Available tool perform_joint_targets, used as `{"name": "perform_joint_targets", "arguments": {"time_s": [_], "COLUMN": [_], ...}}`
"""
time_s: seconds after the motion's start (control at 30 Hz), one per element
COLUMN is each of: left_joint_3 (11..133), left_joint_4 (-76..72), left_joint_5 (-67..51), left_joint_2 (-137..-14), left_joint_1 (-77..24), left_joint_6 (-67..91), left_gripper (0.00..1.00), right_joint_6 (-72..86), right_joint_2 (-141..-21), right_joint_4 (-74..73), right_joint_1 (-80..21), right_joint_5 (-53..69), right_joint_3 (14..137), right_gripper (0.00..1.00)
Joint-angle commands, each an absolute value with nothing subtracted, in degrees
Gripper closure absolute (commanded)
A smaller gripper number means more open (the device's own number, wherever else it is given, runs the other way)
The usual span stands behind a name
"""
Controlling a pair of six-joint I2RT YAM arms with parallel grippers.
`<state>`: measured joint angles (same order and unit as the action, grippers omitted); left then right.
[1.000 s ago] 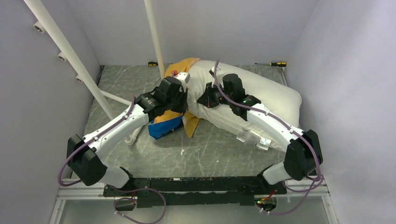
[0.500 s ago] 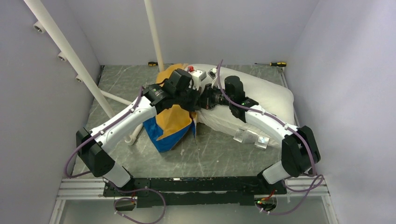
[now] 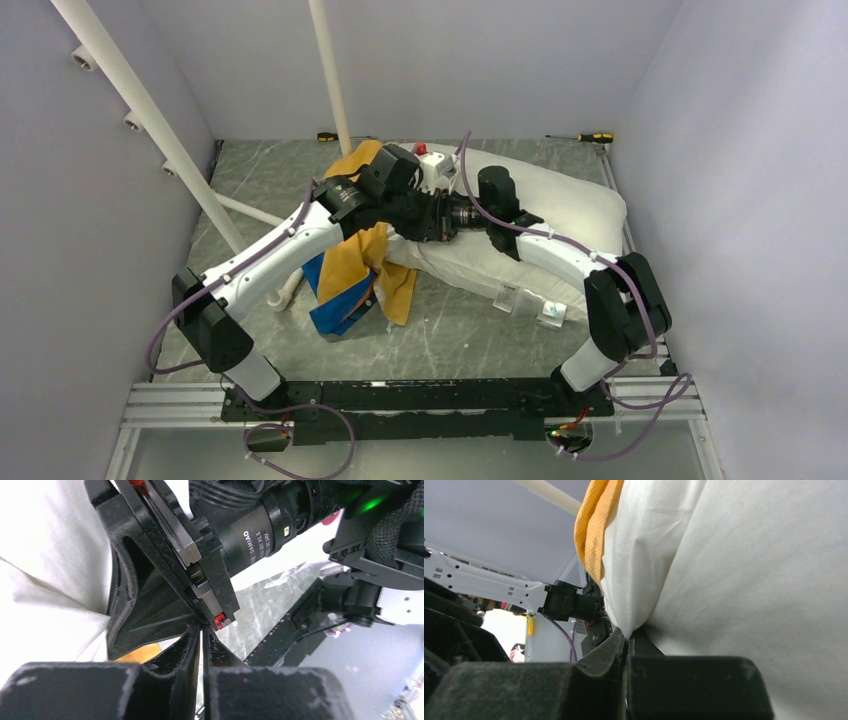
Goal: Put the pillow into the pillowcase
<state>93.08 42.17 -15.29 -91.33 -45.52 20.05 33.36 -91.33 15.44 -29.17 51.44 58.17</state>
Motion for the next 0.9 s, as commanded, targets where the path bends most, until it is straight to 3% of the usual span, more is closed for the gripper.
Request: {"name": "perform_joint_targets", "arguments": {"time_s": [0.0, 0.07, 0.13, 0.23, 0.4, 0.53, 0.67, 0.8, 0.87], "left_joint_3": [99.3, 96.7, 94.3, 90.6, 86.1, 82.8, 80.7, 76.2, 74.3], "left_joint_4": [29.8, 34.2, 38.8, 42.4, 48.6, 52.0, 55.1, 52.3, 51.5], "left_joint_5": [-9.6, 2.2, 11.9, 17.8, 26.0, 30.2, 29.3, 26.2, 27.1], "left_joint_2": [-88.5, -85.7, -83.1, -79.8, -76.7, -76.1, -78.4, -79.8, -80.2], "left_joint_1": [-51.6, -51.5, -51.5, -51.2, -51.2, -51.2, -51.2, -51.2, -51.2], "left_joint_6": [22.0, 22.7, 24.5, 26.4, 31.5, 33.9, 35.1, 36.1, 37.8], "left_gripper": [0.74, 0.49, 0.35, 0.28, 0.35, 0.35, 0.35, 0.47, 0.45], "right_joint_6": [30.2, 29.8, 29.5, 28.9, 27.4, 27.8, 28.3, 28.5, 28.6], "right_joint_2": [-91.5, -91.1, -91.2, -91.7, -91.7, -91.0, -90.6, -90.7, -90.9], "right_joint_4": [16.8, 15.9, 15.3, 14.1, 11.3, 8.8, 7.7, 7.0, 6.9], "right_joint_1": [-33.1, -32.9, -32.8, -32.8, -32.7, -32.3, -31.9, -31.7, -31.6], "right_joint_5": [44.9, 44.3, 43.9, 43.7, 42.6, 40.2, 39.6, 39.5, 39.8], "right_joint_3": [58.3, 58.2, 58.3, 58.6, 59.6, 60.5, 61.4, 62.2, 62.4], "right_gripper": [1.00, 1.00, 1.00, 1.00, 1.00, 1.00, 1.00, 1.00, 1.00]}}
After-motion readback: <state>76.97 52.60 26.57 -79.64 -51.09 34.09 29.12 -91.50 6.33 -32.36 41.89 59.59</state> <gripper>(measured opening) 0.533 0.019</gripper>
